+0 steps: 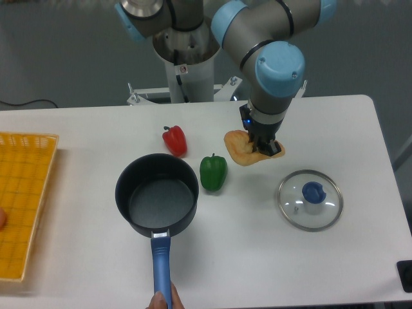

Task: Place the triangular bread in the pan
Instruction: 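Close the gripper on the triangular bread slice on the table, then lift the bread slice and carry it over the black saucepan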

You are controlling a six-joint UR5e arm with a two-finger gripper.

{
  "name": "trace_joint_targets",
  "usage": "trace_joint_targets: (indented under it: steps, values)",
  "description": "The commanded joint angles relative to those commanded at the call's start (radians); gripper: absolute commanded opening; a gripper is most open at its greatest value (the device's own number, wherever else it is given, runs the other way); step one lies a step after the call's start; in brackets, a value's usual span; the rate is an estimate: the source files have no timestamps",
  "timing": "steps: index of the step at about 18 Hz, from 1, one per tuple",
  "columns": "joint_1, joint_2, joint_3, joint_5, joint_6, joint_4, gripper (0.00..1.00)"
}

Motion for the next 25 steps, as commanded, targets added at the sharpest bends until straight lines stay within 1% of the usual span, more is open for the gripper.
trace_joint_targets:
  steps: [2, 6, 10, 13, 17, 18, 22, 25]
  values:
    - [-0.002, 0.0, -0.006, -0.002, -0.002, 0.005, 0.23]
    - [-0.006, 0.002, 0.012, -0.006, -0.014, 0.002, 0.23]
    - [-0.005, 0.012, 0.012, -0.006, -0.028, -0.005, 0.23]
    - [-0.017, 0.02, 0.014, -0.006, -0.107, -0.018, 0.23]
    - [-0.08, 0.012, 0.041, -0.009, -0.253, -0.021, 0.23]
    - [-0.089, 0.012, 0.041, -0.02, -0.274, -0.021, 0.24]
    - [-0.087, 0.026, 0.035, -0.139, -0.311, -0.023, 0.24]
    - [-0.084, 0.028, 0.038, -0.178, -0.325, -0.025, 0.24]
